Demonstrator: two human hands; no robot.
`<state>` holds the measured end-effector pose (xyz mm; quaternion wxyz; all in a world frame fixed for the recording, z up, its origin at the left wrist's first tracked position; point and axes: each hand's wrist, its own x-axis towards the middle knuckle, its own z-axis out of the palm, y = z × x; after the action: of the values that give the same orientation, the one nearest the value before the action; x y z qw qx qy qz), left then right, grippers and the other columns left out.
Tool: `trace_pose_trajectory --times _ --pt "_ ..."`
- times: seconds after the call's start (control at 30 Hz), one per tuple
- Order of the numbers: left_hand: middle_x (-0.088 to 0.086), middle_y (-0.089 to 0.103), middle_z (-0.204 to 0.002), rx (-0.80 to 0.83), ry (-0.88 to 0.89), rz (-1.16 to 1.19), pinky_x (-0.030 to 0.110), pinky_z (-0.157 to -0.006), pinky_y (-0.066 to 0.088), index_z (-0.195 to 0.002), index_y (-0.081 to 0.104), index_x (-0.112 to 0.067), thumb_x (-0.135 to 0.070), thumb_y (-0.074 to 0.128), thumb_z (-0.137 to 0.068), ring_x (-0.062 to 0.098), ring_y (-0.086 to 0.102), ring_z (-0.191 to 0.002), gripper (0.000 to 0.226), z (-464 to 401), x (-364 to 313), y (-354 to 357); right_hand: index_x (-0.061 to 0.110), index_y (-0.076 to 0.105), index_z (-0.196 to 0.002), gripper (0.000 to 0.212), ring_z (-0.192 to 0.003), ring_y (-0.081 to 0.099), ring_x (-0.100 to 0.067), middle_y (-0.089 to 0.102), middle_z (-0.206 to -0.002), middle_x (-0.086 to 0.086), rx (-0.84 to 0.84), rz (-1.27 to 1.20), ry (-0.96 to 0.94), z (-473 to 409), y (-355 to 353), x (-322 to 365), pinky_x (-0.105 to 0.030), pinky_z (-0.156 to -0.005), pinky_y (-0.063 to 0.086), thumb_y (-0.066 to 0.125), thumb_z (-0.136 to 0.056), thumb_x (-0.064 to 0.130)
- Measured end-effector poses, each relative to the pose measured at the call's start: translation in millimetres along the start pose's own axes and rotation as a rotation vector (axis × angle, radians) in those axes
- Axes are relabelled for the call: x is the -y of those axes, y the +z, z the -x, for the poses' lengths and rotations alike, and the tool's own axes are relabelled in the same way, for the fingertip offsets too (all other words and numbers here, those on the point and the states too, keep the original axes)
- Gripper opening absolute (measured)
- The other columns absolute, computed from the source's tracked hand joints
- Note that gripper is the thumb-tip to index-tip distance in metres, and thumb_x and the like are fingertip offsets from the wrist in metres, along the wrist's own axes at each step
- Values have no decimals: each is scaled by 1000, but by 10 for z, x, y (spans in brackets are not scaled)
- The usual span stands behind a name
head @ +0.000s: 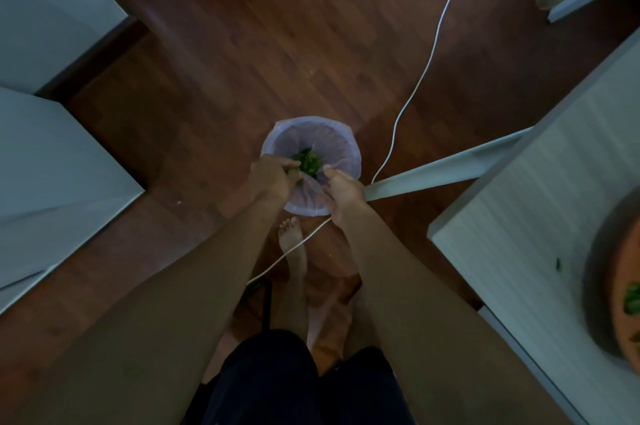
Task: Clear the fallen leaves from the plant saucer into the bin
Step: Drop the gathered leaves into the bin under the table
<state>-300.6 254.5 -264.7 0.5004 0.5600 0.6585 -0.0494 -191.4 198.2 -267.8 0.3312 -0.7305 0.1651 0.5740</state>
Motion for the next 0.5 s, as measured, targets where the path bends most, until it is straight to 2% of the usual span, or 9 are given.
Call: trace_pose_trajectory --times 0.07,0.17,0.23,0.37,0.5 --pt "8 68 -122 12 15 -17 27 -89 50 -118 67 -17 -21 72 -81 23 64 -108 37 12 -31 -4 6 56 -126 35 -103 60 -26 64 -113 -12 15 -48 -2 46 -22 40 -45 -102 50 60 -93 19" --pt "7 67 -123 12 53 -26 21 -85 44 -119 66 -16 -17 69 -83 22 62 -112 36 82 -55 0 3 58 -122 33 -99 62 -27 65 -92 -10 17 -44 -11 85 -28 50 -45 -98 53 61 -93 17" --pt "7 69 -119 -5 53 -4 18 -83 41 -114 69 -14 -14 66 -86 19 63 -109 29 99 -31 19 5 58 -124 35 -103 63 -28 65 -93 -8 12 -10 -10 123 -21 53 -45 -98 53 61 -92 19" --pt "7 75 -105 -58 14 10 29 -86 54 -98 76 -13 -13 71 -80 20 68 -96 18 166 -31 -3 2 56 -127 37 -102 59 -26 61 -101 -10 9 0 -39 187 -50 45 -46 -101 51 61 -93 15" --pt "8 72 -114 -62 43 -34 30 -87 51 -107 72 -12 -15 73 -79 23 66 -103 28 226 -54 -24 0 56 -127 35 -98 61 -25 61 -89 -8 10 6 -51 238 -96 29 -44 -101 50 58 -95 14"
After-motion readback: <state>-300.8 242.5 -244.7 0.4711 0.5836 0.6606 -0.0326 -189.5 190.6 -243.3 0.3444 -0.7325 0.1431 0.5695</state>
